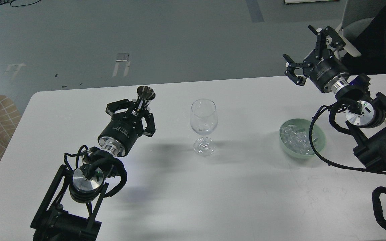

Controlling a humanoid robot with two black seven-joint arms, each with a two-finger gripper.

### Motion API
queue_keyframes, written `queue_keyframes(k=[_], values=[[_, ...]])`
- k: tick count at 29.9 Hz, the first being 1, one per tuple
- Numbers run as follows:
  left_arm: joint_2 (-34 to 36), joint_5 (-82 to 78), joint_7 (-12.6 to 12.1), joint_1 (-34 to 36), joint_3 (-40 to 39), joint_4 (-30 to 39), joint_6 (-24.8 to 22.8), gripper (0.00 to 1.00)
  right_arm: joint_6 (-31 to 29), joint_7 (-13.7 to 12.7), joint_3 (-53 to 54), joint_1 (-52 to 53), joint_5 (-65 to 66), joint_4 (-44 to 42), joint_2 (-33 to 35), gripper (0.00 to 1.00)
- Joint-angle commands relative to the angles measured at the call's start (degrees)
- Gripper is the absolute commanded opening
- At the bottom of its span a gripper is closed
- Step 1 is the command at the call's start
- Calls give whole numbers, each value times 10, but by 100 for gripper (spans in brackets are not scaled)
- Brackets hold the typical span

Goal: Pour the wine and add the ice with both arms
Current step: 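Bring the held jigger above the wine glass rim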

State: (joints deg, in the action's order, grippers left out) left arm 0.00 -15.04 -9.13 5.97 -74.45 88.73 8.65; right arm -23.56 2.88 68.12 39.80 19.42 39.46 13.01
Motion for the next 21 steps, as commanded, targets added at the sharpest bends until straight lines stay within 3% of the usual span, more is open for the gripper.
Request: queue_keyframes(k=[1,21], values=[[0,-18,-3,4,7,-1,2,0,0,0,1,-1,0,0,0,100],[0,-52,-10,33,45,-1,36,0,-1,1,4,-4,-1,1,-2,100]])
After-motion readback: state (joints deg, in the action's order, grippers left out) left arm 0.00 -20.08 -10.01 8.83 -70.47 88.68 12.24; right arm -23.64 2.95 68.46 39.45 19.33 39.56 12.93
